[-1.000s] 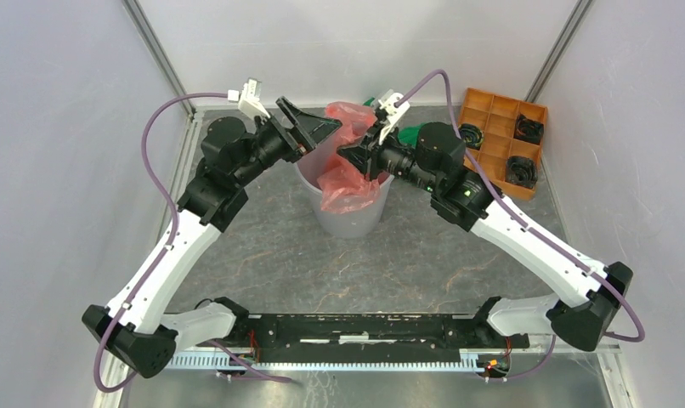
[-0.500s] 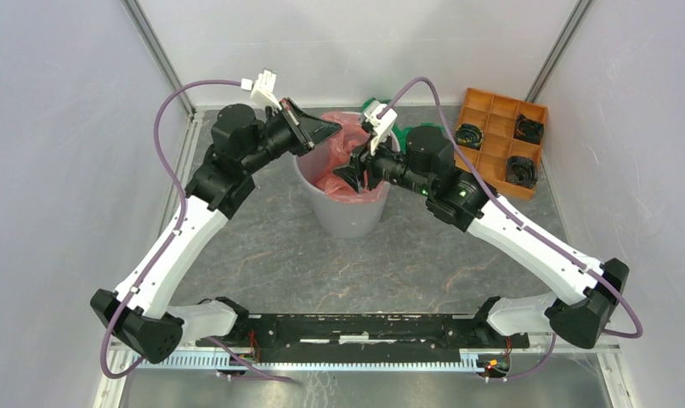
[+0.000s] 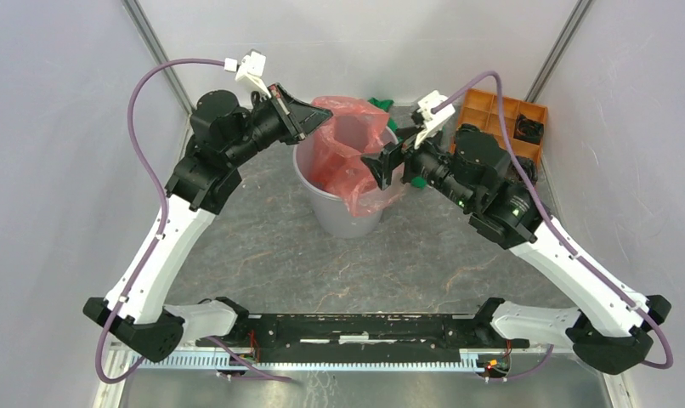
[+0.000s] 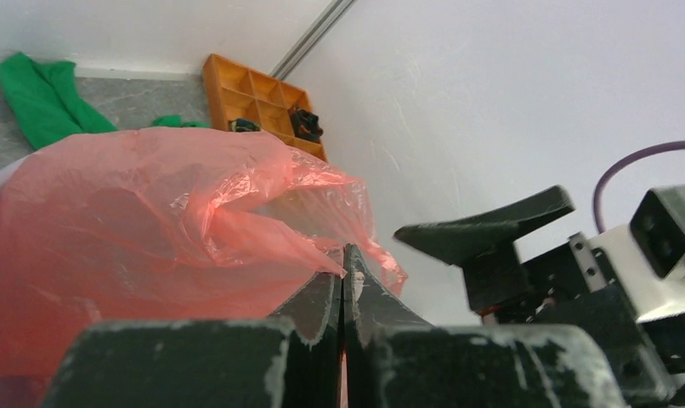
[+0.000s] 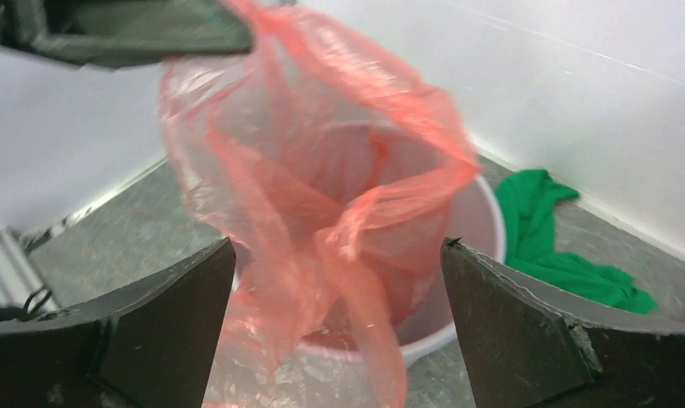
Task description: Put the trash bags into the trash bin
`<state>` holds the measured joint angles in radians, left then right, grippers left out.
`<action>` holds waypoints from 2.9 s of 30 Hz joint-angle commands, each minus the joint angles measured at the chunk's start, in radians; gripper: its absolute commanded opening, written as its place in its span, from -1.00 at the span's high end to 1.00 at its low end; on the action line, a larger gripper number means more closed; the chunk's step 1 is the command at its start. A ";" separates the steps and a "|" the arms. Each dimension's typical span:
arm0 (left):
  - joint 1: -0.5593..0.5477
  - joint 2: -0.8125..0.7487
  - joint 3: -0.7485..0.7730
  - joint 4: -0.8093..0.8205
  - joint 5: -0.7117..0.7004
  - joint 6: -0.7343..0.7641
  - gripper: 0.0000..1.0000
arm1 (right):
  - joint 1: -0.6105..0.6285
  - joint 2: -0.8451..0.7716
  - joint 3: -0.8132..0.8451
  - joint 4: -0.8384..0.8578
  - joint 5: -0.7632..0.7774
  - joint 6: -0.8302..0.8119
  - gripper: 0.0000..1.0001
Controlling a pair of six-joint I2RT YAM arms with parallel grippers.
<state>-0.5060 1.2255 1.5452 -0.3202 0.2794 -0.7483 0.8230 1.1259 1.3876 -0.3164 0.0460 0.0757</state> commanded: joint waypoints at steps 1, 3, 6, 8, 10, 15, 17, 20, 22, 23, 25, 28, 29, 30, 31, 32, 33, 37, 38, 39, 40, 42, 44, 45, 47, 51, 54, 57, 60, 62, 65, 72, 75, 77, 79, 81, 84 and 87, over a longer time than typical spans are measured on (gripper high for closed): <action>-0.002 -0.028 0.039 -0.079 -0.030 0.126 0.96 | -0.002 -0.039 0.006 0.025 0.239 0.109 -0.96; -0.001 -0.038 0.037 -0.089 -0.024 0.135 0.96 | -0.003 -0.043 0.004 0.027 0.272 0.126 -0.96; -0.001 -0.052 0.034 -0.105 -0.010 0.155 0.96 | -0.003 -0.047 -0.012 0.043 0.269 0.113 -0.96; 0.000 -0.062 0.035 -0.123 -0.017 0.172 0.96 | -0.002 -0.037 -0.009 0.023 0.278 0.106 -0.96; 0.000 -0.069 0.038 -0.143 -0.031 0.187 0.96 | -0.003 -0.032 -0.029 0.019 0.257 0.077 -0.96; -0.001 -0.071 0.056 -0.168 -0.043 0.213 0.96 | -0.003 -0.033 -0.093 0.047 0.128 -0.008 -0.96; 0.000 -0.068 0.068 -0.183 -0.048 0.226 0.96 | -0.003 -0.020 -0.098 0.043 0.135 -0.019 -0.93; 0.001 -0.074 0.080 -0.208 -0.068 0.255 0.96 | -0.005 -0.012 -0.136 0.066 0.182 -0.040 -0.76; 0.001 -0.076 0.086 -0.239 -0.100 0.284 0.96 | -0.004 -0.005 -0.144 0.086 0.205 -0.060 -0.28; 0.000 -0.077 0.091 -0.264 -0.128 0.295 0.96 | -0.004 0.002 -0.135 0.090 0.221 -0.067 0.02; 0.001 -0.069 0.108 -0.337 -0.213 0.344 0.96 | -0.004 0.015 -0.090 0.086 0.264 -0.068 0.64; 0.001 -0.051 0.119 -0.465 -0.396 0.402 0.96 | -0.009 0.014 -0.042 0.085 0.350 -0.068 0.99; 0.002 -0.050 0.117 -0.496 -0.462 0.414 0.96 | -0.013 0.010 -0.039 0.090 0.366 -0.067 0.99; 0.002 -0.051 0.114 -0.522 -0.512 0.420 0.96 | -0.020 0.008 -0.038 0.094 0.370 -0.064 0.99; 0.002 -0.055 0.112 -0.536 -0.545 0.422 0.94 | -0.024 0.006 -0.037 0.098 0.366 -0.060 0.99; 0.004 -0.061 0.112 -0.544 -0.563 0.423 0.89 | -0.024 0.007 -0.034 0.100 0.357 -0.055 0.99; 0.006 -0.068 0.116 -0.543 -0.570 0.419 0.81 | -0.025 0.008 -0.031 0.100 0.346 -0.048 0.98; 0.005 -0.095 0.139 -0.532 -0.538 0.350 0.43 | -0.027 0.001 -0.006 0.113 0.311 -0.021 0.99; 0.005 -0.104 0.143 -0.531 -0.533 0.326 0.27 | -0.026 -0.001 0.005 0.114 0.302 -0.017 0.99; 0.005 -0.118 0.142 -0.532 -0.531 0.297 0.18 | -0.026 -0.003 0.017 0.116 0.293 -0.011 0.99; 0.006 -0.134 0.134 -0.529 -0.530 0.265 0.04 | -0.025 -0.006 0.023 0.122 0.277 -0.007 0.99; 0.005 -0.176 0.093 -0.511 -0.513 0.167 -0.41 | -0.025 -0.014 0.028 0.134 0.254 0.000 0.99; 0.005 -0.231 0.044 -0.462 -0.465 0.082 -0.70 | -0.025 -0.022 0.025 0.141 0.241 0.004 0.98; 0.006 -0.253 0.011 -0.430 -0.426 0.037 -0.78 | -0.026 -0.027 0.022 0.144 0.237 0.006 0.99; 0.005 -0.278 -0.043 -0.387 -0.331 -0.045 -0.86 | -0.026 -0.032 0.013 0.149 0.232 0.006 0.99; 0.005 -0.266 -0.073 -0.414 -0.239 -0.159 -0.96 | -0.026 -0.040 -0.003 0.154 0.229 0.004 0.98; 0.005 -0.282 -0.142 -0.406 -0.218 -0.244 -0.96 | -0.025 -0.054 -0.024 0.169 0.220 0.012 0.99; 0.006 -0.286 -0.206 -0.334 -0.153 -0.268 -0.85 | -0.026 -0.057 -0.035 0.171 0.216 0.015 0.99; 0.006 -0.262 -0.212 -0.308 -0.125 -0.227 -0.34 | -0.026 -0.058 -0.042 0.161 0.231 0.008 0.99; 0.005 -0.238 -0.196 -0.349 -0.184 -0.141 0.16 | -0.026 -0.061 -0.056 0.159 0.264 -0.007 0.99; 0.006 -0.187 -0.159 -0.423 -0.329 -0.004 0.49 | -0.048 -0.047 -0.077 0.149 0.305 -0.038 0.99; 0.067 0.046 0.024 -0.479 -0.567 0.291 0.65 | -0.221 0.089 -0.021 0.130 0.137 -0.040 0.99; 0.114 0.133 0.087 -0.459 -0.571 0.379 0.63 | -0.310 0.180 0.037 0.118 0.035 -0.012 0.99; 0.154 0.190 0.114 -0.450 -0.533 0.405 0.59 | -0.363 0.251 0.089 0.101 -0.041 0.009 0.99; 0.196 0.234 0.122 -0.429 -0.477 0.409 0.54 | -0.398 0.308 0.132 0.092 -0.113 0.013 0.99; 0.235 0.270 0.119 -0.392 -0.404 0.399 0.52 | -0.417 0.363 0.173 0.083 -0.158 0.019 0.99; 0.274 0.329 0.131 -0.350 -0.345 0.381 0.51 | -0.437 0.457 0.258 0.041 -0.207 0.024 0.95; 0.307 0.372 0.132 -0.314 -0.297 0.357 0.53 | -0.446 0.537 0.317 0.003 -0.235 0.016 0.94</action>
<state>-0.2398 1.5604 1.6291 -0.7231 -0.1020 -0.4141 0.3893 1.5955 1.6043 -0.2836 -0.1009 0.0883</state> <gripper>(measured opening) 0.243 0.025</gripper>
